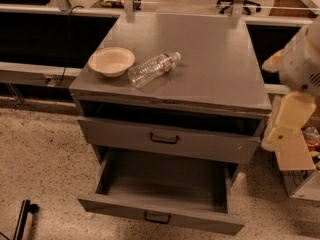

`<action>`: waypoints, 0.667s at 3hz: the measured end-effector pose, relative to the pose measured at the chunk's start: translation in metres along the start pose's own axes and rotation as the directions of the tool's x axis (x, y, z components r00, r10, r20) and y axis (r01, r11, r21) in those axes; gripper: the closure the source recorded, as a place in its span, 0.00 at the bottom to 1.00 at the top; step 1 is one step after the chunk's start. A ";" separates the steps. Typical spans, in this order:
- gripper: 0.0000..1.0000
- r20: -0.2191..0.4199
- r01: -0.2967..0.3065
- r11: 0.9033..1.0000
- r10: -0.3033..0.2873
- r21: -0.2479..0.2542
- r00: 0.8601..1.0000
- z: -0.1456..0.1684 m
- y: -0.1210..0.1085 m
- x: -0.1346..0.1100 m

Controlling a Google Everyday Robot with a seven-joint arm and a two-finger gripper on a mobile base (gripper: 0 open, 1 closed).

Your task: Close middle drawer

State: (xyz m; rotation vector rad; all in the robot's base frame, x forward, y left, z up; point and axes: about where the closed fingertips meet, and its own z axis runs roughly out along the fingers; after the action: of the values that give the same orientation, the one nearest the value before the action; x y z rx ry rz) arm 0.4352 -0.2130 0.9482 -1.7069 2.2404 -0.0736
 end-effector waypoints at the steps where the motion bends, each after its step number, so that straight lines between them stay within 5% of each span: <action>1: 0.00 0.091 -0.010 1.000 0.011 -0.019 0.996 0.049 0.042 -0.003; 2: 0.00 0.094 -0.046 0.999 0.047 -0.016 0.994 0.073 0.053 0.009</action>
Offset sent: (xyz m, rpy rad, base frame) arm -0.0216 0.0206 -0.0478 0.0818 -0.0081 0.0152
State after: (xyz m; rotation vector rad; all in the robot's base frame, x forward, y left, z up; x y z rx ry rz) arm 0.4041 -0.1952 0.8651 -1.6294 2.2150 0.0324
